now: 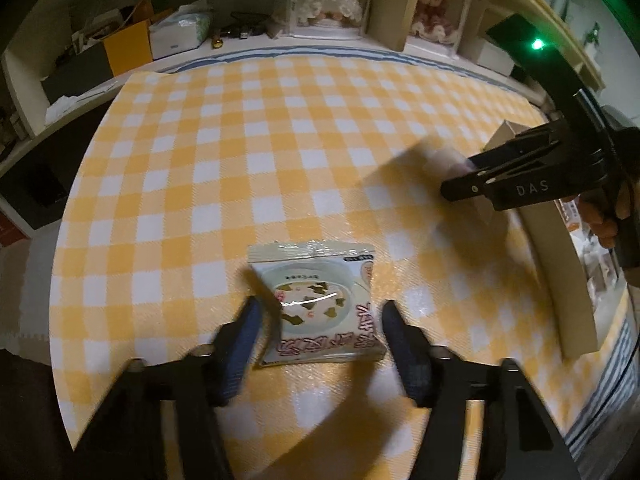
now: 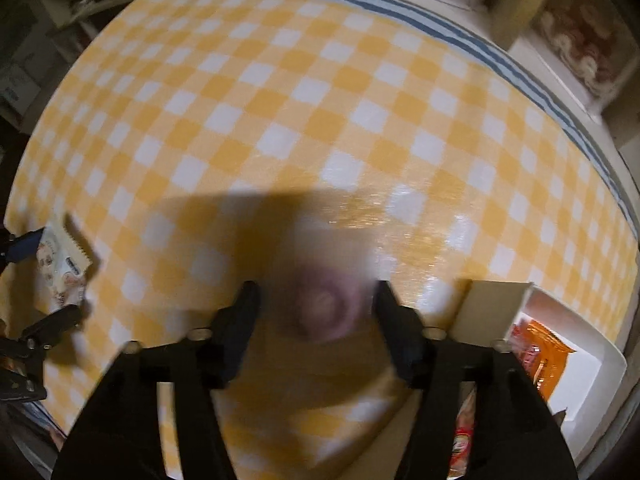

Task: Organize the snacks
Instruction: 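Lift the white candy packet with the left tool while the right tool grasps the pink-ring packet, then carry both packets over the white tray and open both tools to release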

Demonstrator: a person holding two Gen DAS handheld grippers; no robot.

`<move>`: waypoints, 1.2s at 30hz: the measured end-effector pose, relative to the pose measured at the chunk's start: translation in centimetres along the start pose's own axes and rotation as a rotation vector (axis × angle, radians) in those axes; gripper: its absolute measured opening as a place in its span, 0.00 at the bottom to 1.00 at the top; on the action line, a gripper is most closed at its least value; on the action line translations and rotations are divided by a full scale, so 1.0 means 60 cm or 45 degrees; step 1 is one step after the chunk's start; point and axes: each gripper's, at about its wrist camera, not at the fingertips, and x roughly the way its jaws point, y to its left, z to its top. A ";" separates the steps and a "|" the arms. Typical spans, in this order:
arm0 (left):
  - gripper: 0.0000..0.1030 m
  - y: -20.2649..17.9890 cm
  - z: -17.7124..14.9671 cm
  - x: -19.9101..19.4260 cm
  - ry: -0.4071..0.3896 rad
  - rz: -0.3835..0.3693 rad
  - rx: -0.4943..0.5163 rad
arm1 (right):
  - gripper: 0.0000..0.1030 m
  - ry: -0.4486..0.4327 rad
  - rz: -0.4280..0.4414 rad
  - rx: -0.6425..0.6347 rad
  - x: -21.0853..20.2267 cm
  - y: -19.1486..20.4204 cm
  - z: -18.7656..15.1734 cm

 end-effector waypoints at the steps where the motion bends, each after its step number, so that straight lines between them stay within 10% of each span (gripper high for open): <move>1: 0.47 -0.001 0.000 0.000 0.005 0.005 0.000 | 0.49 -0.012 -0.005 0.003 -0.003 0.004 -0.002; 18: 0.42 -0.016 0.021 -0.108 -0.125 -0.055 -0.119 | 0.47 -0.273 0.086 0.081 -0.136 0.018 -0.096; 36: 0.42 -0.214 0.073 -0.190 -0.284 -0.132 0.016 | 0.47 -0.486 0.074 0.276 -0.290 -0.137 -0.219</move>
